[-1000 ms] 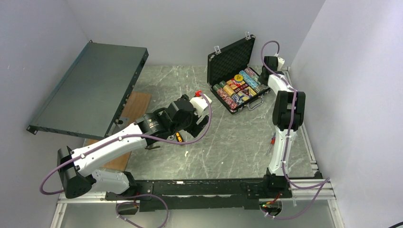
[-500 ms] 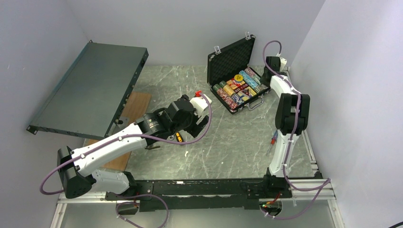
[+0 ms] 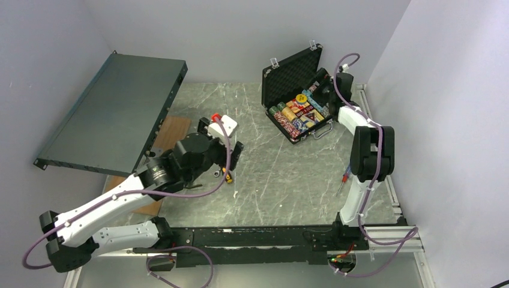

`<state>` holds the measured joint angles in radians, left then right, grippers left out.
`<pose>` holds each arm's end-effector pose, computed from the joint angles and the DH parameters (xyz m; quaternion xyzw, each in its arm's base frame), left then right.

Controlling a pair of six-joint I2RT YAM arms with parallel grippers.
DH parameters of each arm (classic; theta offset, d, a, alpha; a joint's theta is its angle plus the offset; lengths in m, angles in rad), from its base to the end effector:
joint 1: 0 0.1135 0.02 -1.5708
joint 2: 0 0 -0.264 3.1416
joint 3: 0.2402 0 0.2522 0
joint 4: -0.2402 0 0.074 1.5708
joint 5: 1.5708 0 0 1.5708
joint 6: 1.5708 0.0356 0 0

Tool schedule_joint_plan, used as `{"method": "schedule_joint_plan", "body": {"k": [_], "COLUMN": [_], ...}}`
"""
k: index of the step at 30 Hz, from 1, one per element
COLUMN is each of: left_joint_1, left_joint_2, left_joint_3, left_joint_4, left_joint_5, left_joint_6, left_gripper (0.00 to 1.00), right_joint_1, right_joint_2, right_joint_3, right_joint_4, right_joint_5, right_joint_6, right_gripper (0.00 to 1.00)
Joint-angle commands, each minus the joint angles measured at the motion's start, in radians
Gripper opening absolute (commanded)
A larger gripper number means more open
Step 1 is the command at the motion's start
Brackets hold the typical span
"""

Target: Pack up texas hold em set

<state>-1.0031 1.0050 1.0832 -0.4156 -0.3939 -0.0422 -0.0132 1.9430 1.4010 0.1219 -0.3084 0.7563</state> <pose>0.1292 -0.1772 0.3799 0.2694 0.7617 -0.1448 0.5711 0.4554 0.0048 0.2404 0.2337 0.7998 0.3153 0.4542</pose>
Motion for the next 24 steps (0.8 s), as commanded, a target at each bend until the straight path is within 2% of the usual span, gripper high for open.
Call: {"method": "schedule_joint_plan", "body": {"k": [1, 8, 18, 21, 24], "left_joint_1": [-0.004, -0.004, -0.003, -0.004, -0.004], "left_joint_2": [-0.082, -0.136, -0.144, -0.146, -0.146], "left_joint_3": [-0.038, -0.055, -0.043, -0.04, -0.042], "left_joint_4": [0.115, 0.136, 0.125, 0.122, 0.121], "left_joint_5": [-0.071, -0.081, -0.063, -0.065, -0.066], "left_joint_6": [-0.01, -0.001, -0.007, -0.006, -0.004], "left_gripper": [0.93, 0.93, 0.93, 0.93, 0.94], "right_joint_1": [0.062, 0.148, 0.185, 0.187, 0.189], "right_joint_2": [0.025, 0.116, 0.238, 0.284, 0.281], "right_joint_3": [0.046, 0.324, 0.537, 0.615, 0.594], "right_joint_4": [0.393, 0.032, -0.143, -0.242, -0.257], "right_joint_5": [-0.166, 0.076, 0.209, 0.254, 0.287], "right_joint_6": [0.26, 0.215, 0.278, 0.292, 0.284], "right_gripper": [0.99, 1.0, 1.0, 0.95, 0.9]}}
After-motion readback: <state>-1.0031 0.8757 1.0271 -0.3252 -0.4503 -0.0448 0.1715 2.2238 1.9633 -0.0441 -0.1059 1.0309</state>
